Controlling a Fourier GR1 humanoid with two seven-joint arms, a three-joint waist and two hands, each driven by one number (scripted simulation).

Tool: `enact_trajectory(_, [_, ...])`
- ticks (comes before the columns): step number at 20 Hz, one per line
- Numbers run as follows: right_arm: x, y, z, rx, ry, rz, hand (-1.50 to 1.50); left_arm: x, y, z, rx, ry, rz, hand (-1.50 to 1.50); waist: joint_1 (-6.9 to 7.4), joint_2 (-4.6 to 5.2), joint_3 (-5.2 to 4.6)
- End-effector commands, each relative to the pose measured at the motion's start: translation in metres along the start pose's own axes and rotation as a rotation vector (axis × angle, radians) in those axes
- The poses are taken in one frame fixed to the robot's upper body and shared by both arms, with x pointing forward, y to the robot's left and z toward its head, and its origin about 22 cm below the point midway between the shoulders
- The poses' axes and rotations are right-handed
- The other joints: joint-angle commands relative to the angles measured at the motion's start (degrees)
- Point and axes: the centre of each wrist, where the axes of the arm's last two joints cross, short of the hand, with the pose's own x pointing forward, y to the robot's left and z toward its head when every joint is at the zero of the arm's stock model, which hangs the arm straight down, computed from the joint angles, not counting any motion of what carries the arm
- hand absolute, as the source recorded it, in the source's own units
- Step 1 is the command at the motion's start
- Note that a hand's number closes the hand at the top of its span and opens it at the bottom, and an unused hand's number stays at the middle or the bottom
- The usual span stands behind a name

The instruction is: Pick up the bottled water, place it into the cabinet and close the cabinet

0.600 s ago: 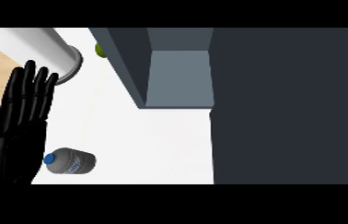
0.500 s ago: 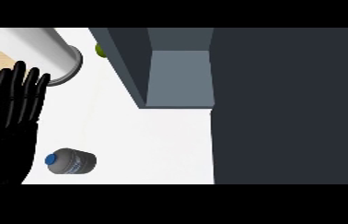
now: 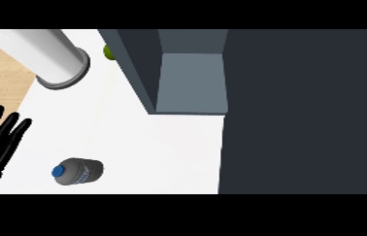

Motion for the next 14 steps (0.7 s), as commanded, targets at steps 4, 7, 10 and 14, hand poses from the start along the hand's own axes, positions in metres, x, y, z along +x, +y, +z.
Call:
enact_trajectory(4, [0.050,0.007,0.032,0.031,0.067,-0.056,-1.50,0.023,0.017,0.047,-0.016,0.062,0.039,-1.50,-0.16,0.10,0.03])
enact_trajectory(7, [0.039,0.012,0.040,0.031,0.083,-0.056,-1.50,0.043,0.013,0.048,0.014,0.075,0.022,-1.50,-0.52,0.19,0.09])
enact_trajectory(10, [0.033,0.009,0.048,0.038,0.073,-0.061,-1.50,0.020,0.004,0.051,0.024,0.093,0.001,-1.50,-0.81,0.22,0.10])
enact_trajectory(14, [0.052,0.013,0.071,0.030,0.093,-0.055,-1.50,0.018,0.011,0.062,0.038,0.155,-0.004,-1.50,-1.42,0.10,0.10])
